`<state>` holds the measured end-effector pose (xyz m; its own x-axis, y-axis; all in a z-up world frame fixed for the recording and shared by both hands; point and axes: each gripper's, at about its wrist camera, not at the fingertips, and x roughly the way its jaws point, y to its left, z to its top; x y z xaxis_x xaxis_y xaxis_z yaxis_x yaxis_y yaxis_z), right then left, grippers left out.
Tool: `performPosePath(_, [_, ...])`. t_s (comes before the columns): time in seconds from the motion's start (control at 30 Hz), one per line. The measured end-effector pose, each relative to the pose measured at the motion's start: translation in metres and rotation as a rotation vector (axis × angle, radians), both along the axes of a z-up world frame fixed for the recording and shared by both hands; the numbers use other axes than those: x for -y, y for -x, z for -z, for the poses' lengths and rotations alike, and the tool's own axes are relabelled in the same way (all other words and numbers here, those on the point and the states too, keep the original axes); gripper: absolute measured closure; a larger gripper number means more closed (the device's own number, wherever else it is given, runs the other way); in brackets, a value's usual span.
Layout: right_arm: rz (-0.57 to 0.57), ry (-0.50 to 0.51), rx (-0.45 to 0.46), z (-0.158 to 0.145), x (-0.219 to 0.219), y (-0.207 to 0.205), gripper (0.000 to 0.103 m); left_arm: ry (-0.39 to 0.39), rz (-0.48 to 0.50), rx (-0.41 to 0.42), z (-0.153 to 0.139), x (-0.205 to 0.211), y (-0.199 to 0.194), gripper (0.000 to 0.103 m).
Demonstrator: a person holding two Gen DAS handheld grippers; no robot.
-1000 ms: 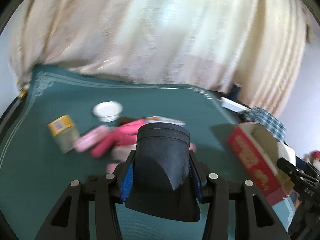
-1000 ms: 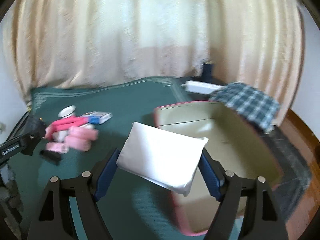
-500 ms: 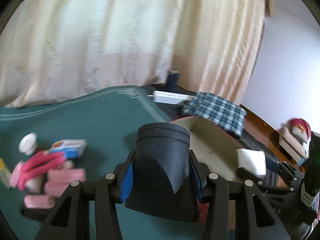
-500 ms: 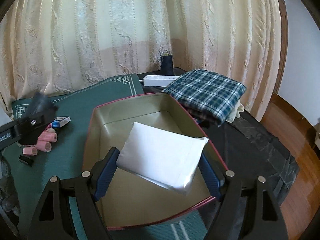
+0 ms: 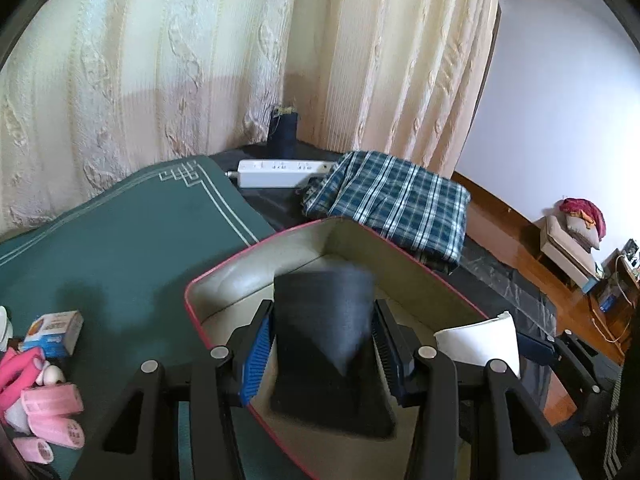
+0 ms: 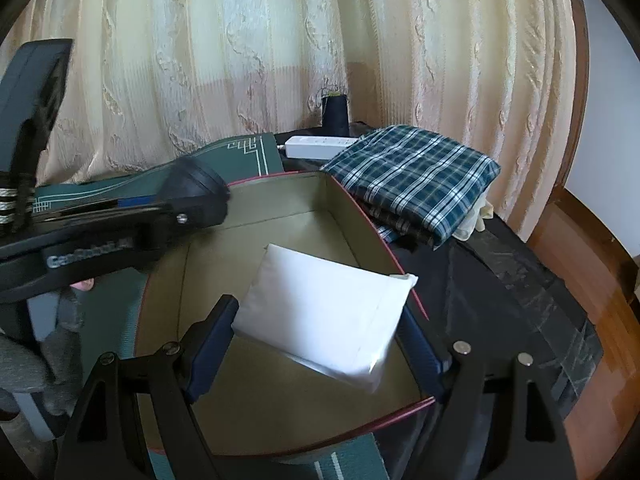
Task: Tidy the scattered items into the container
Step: 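Carry both items to the red tin and release them inside, then move the left gripper back to the table and grasp the black comb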
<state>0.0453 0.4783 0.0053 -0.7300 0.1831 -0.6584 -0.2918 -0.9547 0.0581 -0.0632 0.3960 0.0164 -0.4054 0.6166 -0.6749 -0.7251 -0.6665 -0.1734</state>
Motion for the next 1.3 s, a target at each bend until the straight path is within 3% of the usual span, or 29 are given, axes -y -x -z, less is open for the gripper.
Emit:
performPosePath(0.07, [0.002,0.008,0.000,0.002,-0.001,0.000,0.019,-0.018,-0.001,0.020,0.003,0.003,0.002,0.025])
performPosePath(0.1, [0.004,0.013,0.000,0.003,-0.002,0.000,0.018,-0.030,-0.008,0.022,0.003,0.005,0.003,0.022])
performPosePath(0.4, [0.009,0.043,-0.010,0.001,0.000,0.003,0.017,-0.051,-0.102,0.005,-0.009,0.040,0.009,0.022])
performPosePath(0.67, [-0.044,0.078,-0.080,-0.023,0.025,0.003,0.017,-0.039,-0.179,-0.031,-0.016,0.085,0.002,0.022])
performPosePath(0.9, [-0.167,0.093,-0.114,-0.035,0.077,0.013,0.017,-0.023,-0.325,-0.039,-0.010,0.165,0.001,0.022])
performPosePath(1.13, [-0.294,0.094,-0.077,-0.029,0.138,0.030,0.016,0.049,-0.512,-0.042,0.015,0.272,0.007,0.022])
performPosePath(1.3, [-0.351,0.116,-0.021,-0.014,0.175,0.041,0.016,0.087,-0.566,0.008,0.041,0.322,0.021,0.022])
